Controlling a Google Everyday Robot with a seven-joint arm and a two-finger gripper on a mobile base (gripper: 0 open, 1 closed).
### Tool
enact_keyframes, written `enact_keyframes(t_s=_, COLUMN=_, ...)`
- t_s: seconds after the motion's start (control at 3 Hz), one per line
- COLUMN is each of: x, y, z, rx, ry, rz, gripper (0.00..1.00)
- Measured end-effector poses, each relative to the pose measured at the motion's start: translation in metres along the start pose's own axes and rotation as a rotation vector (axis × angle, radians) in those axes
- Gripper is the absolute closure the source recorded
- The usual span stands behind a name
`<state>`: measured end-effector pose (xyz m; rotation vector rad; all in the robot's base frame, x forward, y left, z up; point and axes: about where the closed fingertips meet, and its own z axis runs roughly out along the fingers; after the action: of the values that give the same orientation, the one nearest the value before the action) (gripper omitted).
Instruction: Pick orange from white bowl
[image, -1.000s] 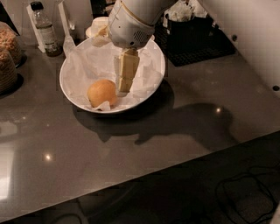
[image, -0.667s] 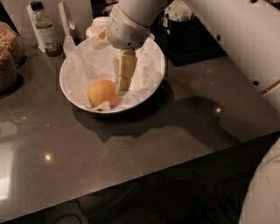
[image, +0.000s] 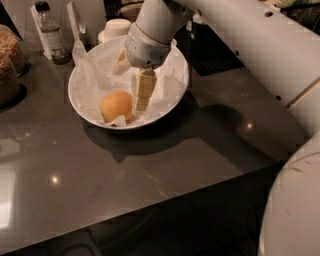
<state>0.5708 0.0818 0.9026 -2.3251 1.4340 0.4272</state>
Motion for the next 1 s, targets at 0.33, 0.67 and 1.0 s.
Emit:
enact_keyframes(t_s=0.33, x=0.011, y=0.003, z=0.014, rx=-0.026, ry=0.013, rz=0.016, gripper=0.14)
enact_keyframes(t_s=0.67, x=0.011, y=-0.003, z=0.022, rx=-0.037, ry=0.031, rz=-0.002, gripper=0.13)
enact_keyframes(t_s=1.0, x=-0.008, y=-0.021, z=0.013, rx=-0.013, ry=0.063, rz=-0.089, gripper=0.14)
